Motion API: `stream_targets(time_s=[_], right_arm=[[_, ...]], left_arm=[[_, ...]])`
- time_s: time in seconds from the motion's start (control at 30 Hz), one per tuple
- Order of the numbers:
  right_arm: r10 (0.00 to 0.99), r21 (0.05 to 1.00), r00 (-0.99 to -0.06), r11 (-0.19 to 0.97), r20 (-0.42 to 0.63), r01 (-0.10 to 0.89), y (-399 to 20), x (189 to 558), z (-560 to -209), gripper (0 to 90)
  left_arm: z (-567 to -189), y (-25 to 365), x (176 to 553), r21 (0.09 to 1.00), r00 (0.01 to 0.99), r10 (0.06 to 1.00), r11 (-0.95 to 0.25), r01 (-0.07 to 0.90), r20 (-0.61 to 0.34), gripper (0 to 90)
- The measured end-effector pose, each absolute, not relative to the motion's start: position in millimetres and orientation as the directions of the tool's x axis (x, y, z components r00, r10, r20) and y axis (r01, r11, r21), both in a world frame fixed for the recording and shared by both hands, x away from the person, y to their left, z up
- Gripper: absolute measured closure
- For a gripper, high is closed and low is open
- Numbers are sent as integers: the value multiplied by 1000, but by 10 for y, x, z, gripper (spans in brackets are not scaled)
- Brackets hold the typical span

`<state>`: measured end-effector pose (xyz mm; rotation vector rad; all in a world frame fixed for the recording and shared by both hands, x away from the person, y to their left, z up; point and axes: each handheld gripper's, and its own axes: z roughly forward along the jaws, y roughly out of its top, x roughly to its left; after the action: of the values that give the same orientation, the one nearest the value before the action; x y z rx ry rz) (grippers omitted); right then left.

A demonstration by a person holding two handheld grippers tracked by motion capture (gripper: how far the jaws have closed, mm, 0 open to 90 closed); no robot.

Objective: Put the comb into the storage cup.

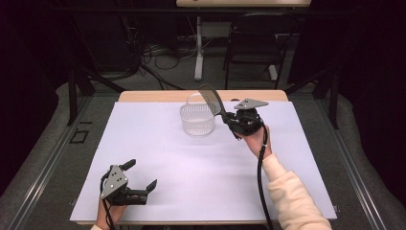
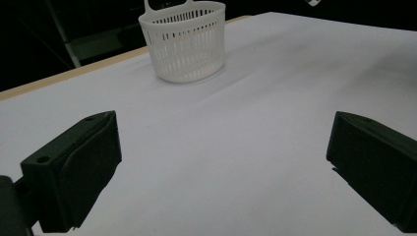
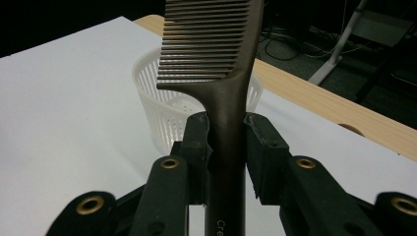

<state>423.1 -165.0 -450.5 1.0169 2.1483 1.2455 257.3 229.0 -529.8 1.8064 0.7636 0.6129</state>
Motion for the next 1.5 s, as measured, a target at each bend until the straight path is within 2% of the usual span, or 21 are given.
stream_targets(time_s=[1.5], right_arm=[[783,887,-620,325,-58,327,-1466,4466,-4370,719]], left_arm=[[-5288,2275,2566,942,673,737,-267,203,64,2]])
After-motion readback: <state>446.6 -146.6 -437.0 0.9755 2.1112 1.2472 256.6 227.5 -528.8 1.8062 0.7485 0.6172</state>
